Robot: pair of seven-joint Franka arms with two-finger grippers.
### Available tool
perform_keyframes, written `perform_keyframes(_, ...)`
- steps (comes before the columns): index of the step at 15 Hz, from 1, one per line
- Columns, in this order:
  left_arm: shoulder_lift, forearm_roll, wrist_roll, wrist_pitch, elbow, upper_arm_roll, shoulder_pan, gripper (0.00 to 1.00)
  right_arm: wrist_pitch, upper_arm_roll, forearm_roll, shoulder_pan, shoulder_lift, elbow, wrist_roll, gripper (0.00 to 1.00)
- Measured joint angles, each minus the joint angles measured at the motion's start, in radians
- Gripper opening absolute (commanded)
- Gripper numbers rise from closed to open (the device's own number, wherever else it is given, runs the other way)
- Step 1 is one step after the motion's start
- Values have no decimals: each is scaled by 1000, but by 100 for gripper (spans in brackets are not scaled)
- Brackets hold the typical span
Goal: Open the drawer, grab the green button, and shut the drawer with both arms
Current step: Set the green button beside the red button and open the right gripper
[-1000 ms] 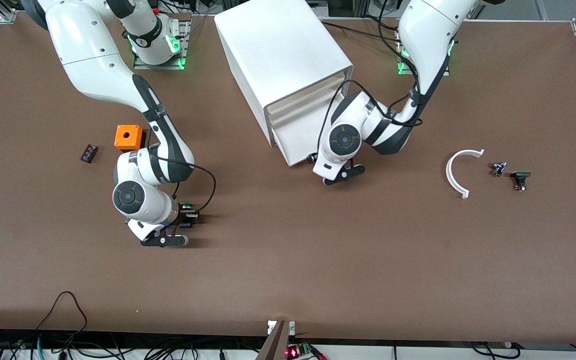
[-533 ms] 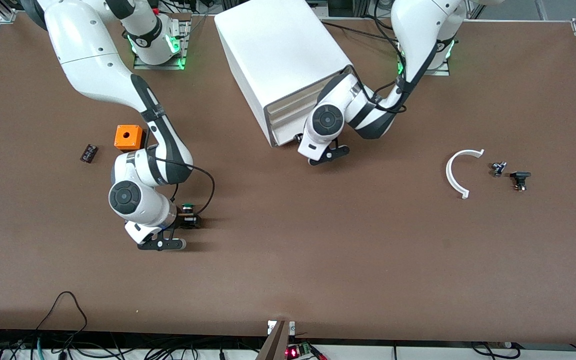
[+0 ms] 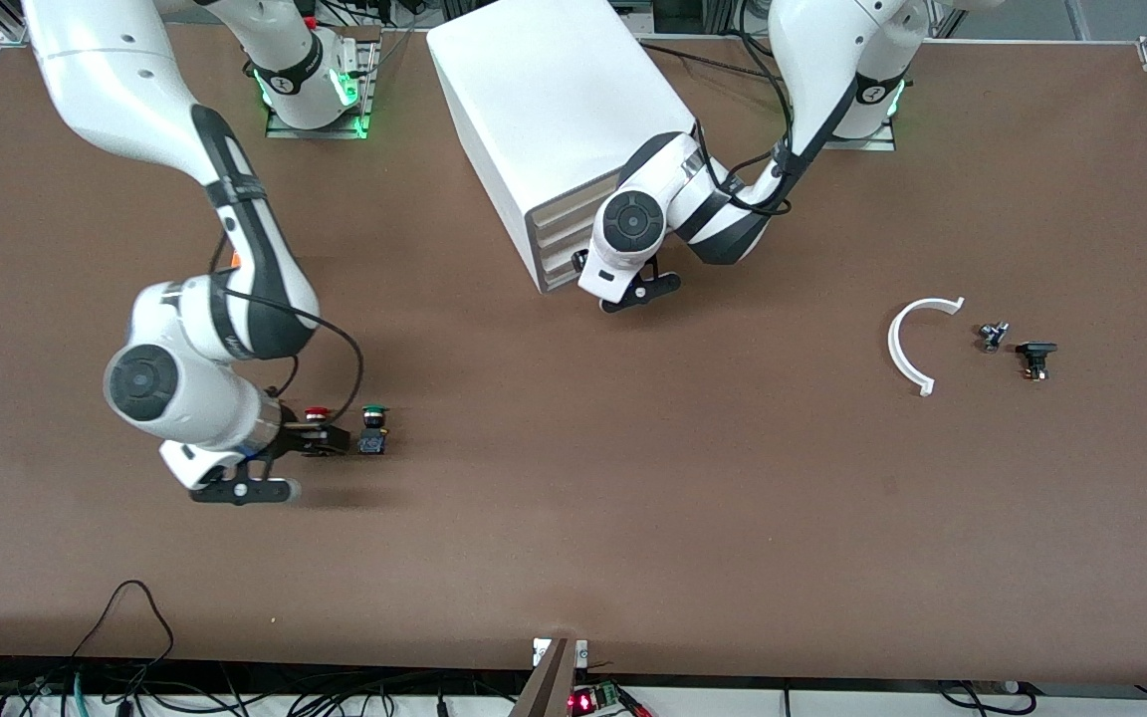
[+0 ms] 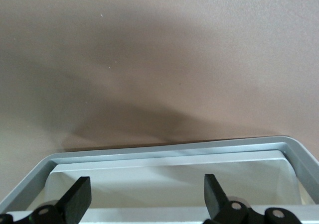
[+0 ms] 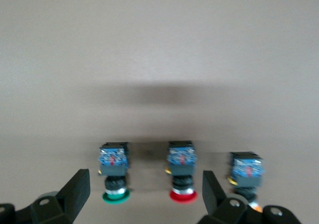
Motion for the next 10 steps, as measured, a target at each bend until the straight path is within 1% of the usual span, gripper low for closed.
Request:
perform_keyframes(4,-4,-8,-1,0,0,-1,2,100,-12,-28,0,-30,-127,-115,-14,100)
perform_keyframes(7,-5,-16,-2,0,0,-11,2,100,-17,-43,0,-31,-252,-218,-14,100)
perform_keyframes(10,-11,-16,-2,-3,6,-10,12,100,-78,-44,0,-30,-386,-277,-14,100)
